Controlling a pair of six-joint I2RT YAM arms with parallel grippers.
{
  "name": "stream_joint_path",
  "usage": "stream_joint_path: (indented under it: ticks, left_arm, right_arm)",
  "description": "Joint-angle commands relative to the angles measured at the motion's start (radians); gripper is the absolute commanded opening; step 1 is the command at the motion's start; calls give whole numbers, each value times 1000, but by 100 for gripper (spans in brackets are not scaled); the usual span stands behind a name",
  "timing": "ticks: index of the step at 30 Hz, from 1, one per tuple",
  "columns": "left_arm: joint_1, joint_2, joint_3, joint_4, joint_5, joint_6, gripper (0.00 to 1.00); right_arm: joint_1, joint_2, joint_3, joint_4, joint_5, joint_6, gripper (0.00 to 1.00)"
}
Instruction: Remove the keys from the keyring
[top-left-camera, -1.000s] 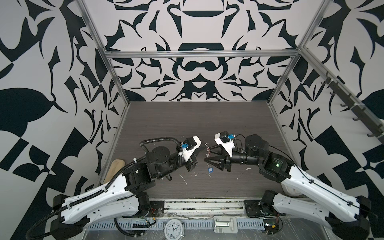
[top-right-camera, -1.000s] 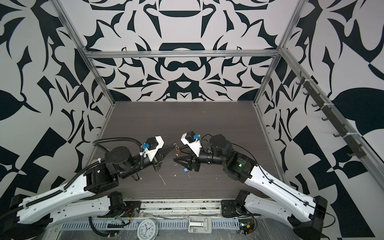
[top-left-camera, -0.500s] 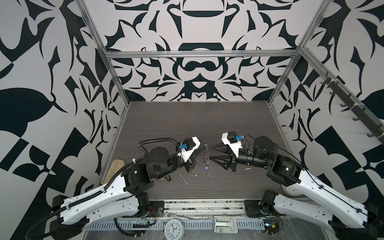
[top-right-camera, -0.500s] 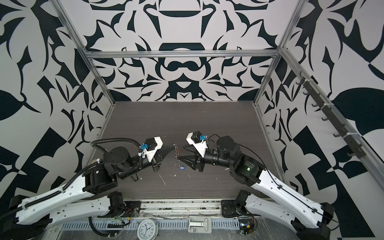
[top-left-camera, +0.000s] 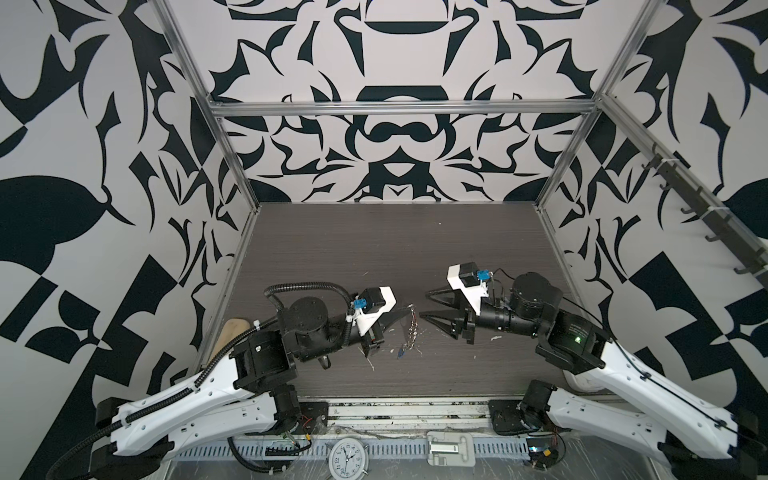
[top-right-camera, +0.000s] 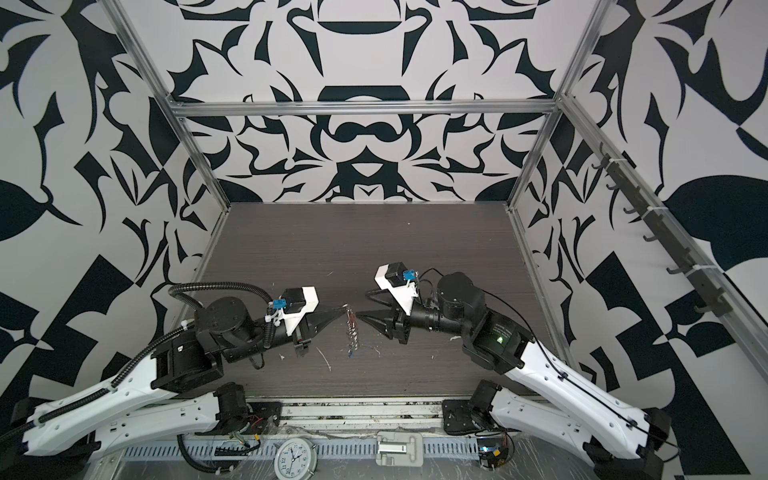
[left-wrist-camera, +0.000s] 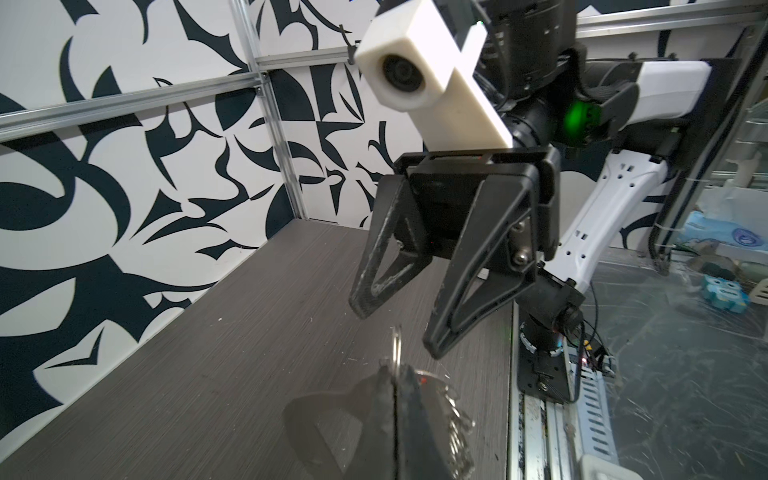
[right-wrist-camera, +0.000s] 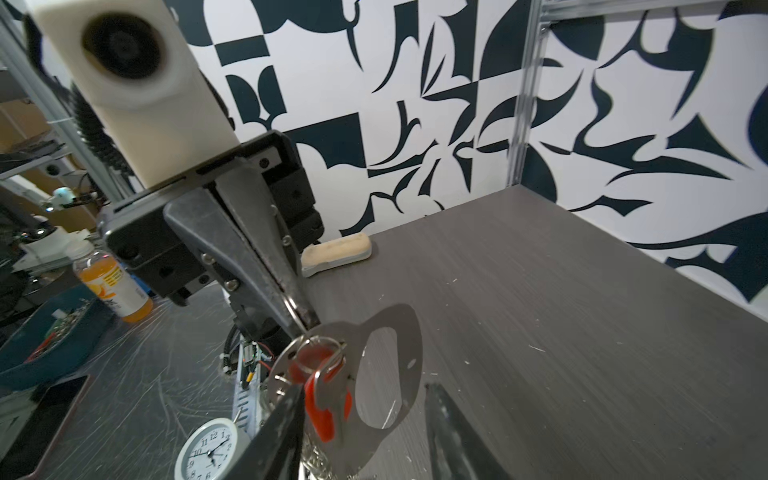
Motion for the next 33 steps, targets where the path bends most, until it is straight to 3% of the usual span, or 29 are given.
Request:
stream_joint_path:
  ticks: [1, 9, 33]
  left_arm:
    - [3, -19, 27, -14, 67, -1, 0]
    - [4, -21, 37, -33, 106, -3, 0]
    - [5, -10, 42, -29, 115, -5, 0]
  right_arm:
    - [2, 8, 37, 54, -119, 10, 51]
    - [-4, 41, 55, 41, -211, 16, 51]
    - [-5, 50, 45, 24, -203, 11, 45]
